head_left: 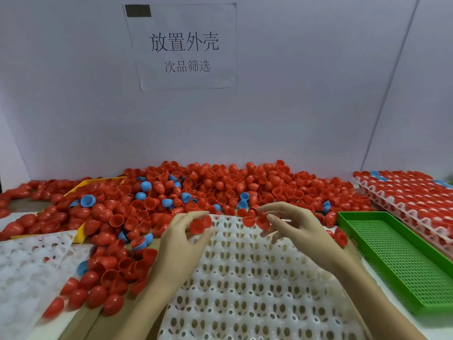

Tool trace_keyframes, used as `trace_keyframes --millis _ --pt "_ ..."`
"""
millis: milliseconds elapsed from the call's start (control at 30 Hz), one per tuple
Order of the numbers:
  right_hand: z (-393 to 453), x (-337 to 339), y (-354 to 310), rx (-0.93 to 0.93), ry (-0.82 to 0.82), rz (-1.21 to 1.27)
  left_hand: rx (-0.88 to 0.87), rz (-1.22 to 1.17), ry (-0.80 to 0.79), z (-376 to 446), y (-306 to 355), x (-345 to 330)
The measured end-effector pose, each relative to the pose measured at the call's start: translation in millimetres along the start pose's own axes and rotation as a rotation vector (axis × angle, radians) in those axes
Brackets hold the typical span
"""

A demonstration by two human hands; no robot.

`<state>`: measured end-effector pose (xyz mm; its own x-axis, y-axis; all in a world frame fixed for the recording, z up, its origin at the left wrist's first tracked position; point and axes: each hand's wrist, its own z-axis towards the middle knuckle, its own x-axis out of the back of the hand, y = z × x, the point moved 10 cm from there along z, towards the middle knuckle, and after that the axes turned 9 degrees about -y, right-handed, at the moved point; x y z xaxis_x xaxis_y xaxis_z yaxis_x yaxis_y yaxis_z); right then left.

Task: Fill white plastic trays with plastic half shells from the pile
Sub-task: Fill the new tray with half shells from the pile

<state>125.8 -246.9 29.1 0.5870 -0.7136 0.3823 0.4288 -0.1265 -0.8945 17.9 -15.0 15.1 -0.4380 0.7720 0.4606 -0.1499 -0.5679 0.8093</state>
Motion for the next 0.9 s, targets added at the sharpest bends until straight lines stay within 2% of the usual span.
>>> trace_keyframes --millis 133,267,433,733,900 --pt "5.1 16.1 20.1 -0.065 0.076 -0.013 0.018 0.237 0.072 0.2 -13.4 4.3" --pt "11.7 40.3 46.8 -0.106 0.203 0.116 0.043 0.220 0.092 0.4 -23.7 4.2" --pt "14.0 46.2 71.4 -0.116 0.178 0.294 0.080 0.212 0.077 2.4 -31.6 6.8" --pt "7.5 62.1 64.3 -0.104 0.265 0.110 0.001 0.183 0.178 6.2 -15.3 33.0" --pt "6.7 56.9 71.1 -0.126 0.249 0.008 0.004 0.175 0.104 31.0 -14.8 18.6"
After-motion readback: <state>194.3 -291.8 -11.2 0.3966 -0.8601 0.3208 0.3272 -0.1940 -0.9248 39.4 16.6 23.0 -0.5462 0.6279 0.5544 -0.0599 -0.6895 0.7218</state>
